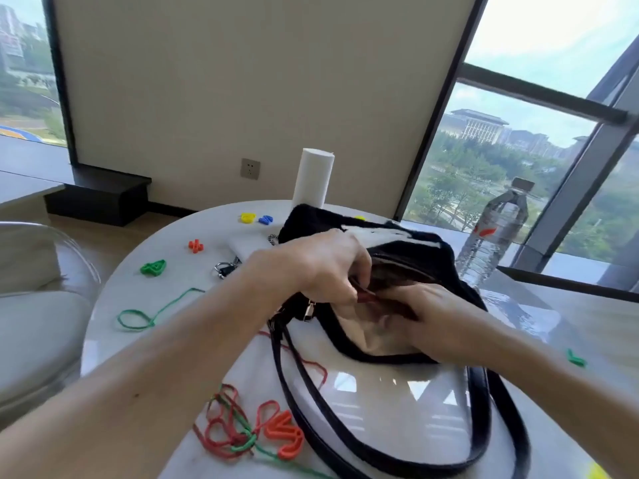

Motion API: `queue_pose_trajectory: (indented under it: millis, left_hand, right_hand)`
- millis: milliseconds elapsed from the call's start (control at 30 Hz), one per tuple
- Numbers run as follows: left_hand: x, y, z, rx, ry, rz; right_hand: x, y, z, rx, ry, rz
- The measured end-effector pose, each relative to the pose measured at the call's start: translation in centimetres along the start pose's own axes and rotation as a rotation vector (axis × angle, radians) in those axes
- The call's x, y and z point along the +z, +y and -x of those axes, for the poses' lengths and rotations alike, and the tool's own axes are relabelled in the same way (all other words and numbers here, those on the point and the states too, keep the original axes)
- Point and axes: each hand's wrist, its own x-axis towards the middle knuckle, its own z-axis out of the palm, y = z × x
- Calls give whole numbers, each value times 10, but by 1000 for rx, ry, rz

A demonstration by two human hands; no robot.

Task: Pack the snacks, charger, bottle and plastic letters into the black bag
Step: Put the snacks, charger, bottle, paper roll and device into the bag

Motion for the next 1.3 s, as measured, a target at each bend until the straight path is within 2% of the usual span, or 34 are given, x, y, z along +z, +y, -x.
queue_pose_trajectory:
  millis: [67, 133, 233, 267, 400, 500, 633, 833, 1000, 1100, 1200, 1300]
  left_hand:
    - [-10, 1, 4, -10, -13, 146]
    - [-19, -8, 3, -58, 93, 229]
    - [-18, -40, -7, -292, 385, 122]
    - [-12, -52, -8, -405, 434, 52]
    - [16, -93, -12, -785, 303, -95]
    - [29, -100, -18, -918, 253, -159]
    - [38, -100, -23, -953, 258, -175]
    - [33, -102, -26, -931, 424, -29]
    - [33, -102, -26, -951, 345, -19]
    - [31, -101, -30, -996, 362, -15]
    - [32, -98, -31, -946, 390, -67]
    - [34, -98, -28, -926, 430, 25]
  right_hand:
    - [-8, 6, 17, 36, 72, -66]
    - [-16, 10, 31, 83, 134, -181]
    - [-21, 10, 43, 80, 210, -324]
    - [-20, 9, 47, 70, 228, -358]
    - [-12, 6, 50, 66, 243, -412]
    - [-5, 4, 47, 62, 222, -423]
    - [3, -2, 37, 64, 214, -393]
    - [11, -3, 37, 58, 222, -380]
    - [7, -3, 41, 57, 255, -382]
    - [5, -4, 42, 56, 265, -395]
    - [7, -5, 43, 53, 268, -389]
    - [8, -5, 43, 49, 271, -385]
